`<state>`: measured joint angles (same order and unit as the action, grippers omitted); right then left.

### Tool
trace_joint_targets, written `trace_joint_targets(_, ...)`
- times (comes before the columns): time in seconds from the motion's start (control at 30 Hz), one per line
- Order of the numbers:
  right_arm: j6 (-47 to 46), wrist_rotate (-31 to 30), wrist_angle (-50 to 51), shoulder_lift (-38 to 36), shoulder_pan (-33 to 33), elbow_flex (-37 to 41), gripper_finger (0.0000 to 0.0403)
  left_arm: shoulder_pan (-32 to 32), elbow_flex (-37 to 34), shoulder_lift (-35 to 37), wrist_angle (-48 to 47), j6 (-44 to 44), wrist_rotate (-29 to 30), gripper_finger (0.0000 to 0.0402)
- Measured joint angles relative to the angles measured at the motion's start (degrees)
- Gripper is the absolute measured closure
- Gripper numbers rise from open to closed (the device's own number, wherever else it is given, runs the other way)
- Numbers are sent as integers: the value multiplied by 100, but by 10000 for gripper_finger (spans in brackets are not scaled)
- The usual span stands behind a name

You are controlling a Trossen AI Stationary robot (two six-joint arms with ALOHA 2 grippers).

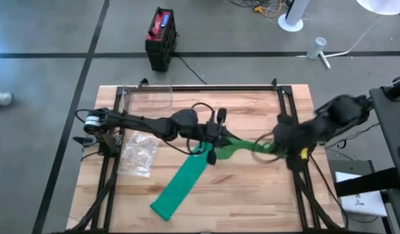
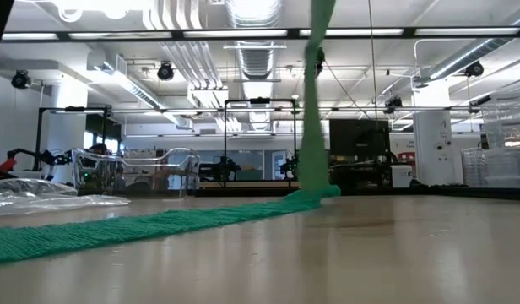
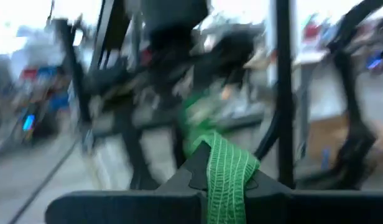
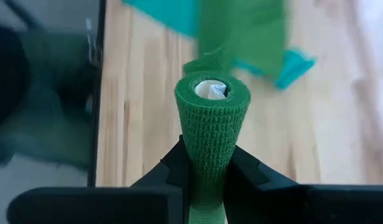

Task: Roll bandage
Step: Roll the green bandage

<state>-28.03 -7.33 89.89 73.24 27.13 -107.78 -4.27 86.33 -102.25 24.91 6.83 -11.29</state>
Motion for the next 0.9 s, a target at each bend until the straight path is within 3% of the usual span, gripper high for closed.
trace_joint_targets(0.2, 588, -556, -65, -279, -60, -908, 357, -313, 675, -36, -210, -41, 25, 401)
trace_joint_targets(0.4, 913, -616, -103, -425, -54, -1053, 356, -668, 1075, -695, 251, -201, 501, 401)
trace_joint_targets(0.67, 929, -603, -1, -432, -54, -275, 355, -609, 2214, -2190, 98, -899, 1059, 395)
trace_joint_targets(0.9, 538, -277, 16, -489, -53, 1111, 355, -490, 2618, -2481, -2058, -845, 1897, 318)
